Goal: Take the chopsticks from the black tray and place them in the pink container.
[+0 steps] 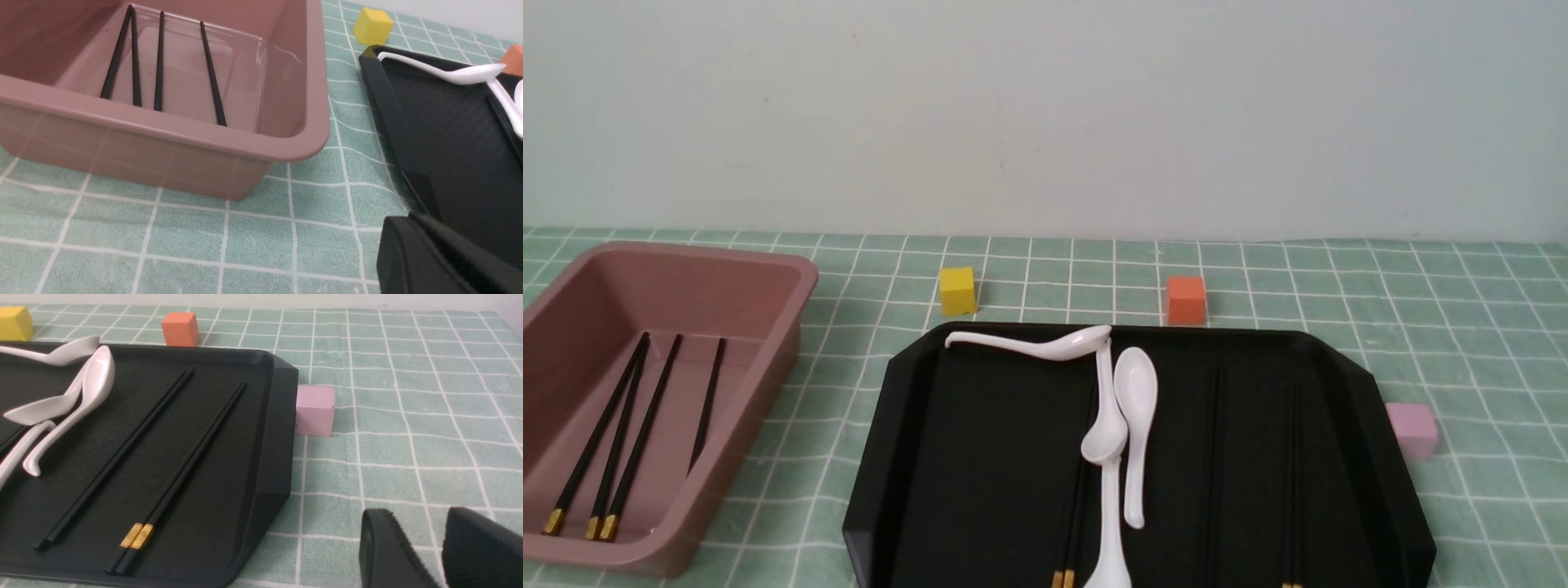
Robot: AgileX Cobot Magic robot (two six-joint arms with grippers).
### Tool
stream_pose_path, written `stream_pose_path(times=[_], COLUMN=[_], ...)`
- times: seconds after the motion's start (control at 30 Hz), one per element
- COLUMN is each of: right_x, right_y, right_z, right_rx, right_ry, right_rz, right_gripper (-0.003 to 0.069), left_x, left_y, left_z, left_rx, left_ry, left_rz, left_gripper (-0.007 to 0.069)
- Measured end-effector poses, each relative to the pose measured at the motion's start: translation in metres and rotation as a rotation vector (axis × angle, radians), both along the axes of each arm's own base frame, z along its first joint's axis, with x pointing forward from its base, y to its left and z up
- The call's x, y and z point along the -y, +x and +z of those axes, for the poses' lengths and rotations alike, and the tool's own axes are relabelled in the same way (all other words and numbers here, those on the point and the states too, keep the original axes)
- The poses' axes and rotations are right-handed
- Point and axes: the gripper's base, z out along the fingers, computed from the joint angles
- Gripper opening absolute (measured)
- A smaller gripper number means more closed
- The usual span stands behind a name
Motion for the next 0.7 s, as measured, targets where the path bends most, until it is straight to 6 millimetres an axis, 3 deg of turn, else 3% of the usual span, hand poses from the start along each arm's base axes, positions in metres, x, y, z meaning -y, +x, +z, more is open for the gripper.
stream_pose_path(times=[0.37, 0.7], right_x=[0.0, 0.0], right_y=[0.0, 0.0], right_z=[0.0, 0.0], right_rx=[0.0, 0.0], right_ry=[0.0, 0.0], right_rz=[0.0, 0.0], right_gripper=[0.024, 0.024], left_x=[-0.0001, -0.0058], left_y=[0.0, 0.0005], left_z=[0.0, -0.0002], left_rx=[0.0, -0.002], left_ry=[0.0, 0.0], left_rz=[0.002, 0.112], left_gripper=[0.0007, 0.0016])
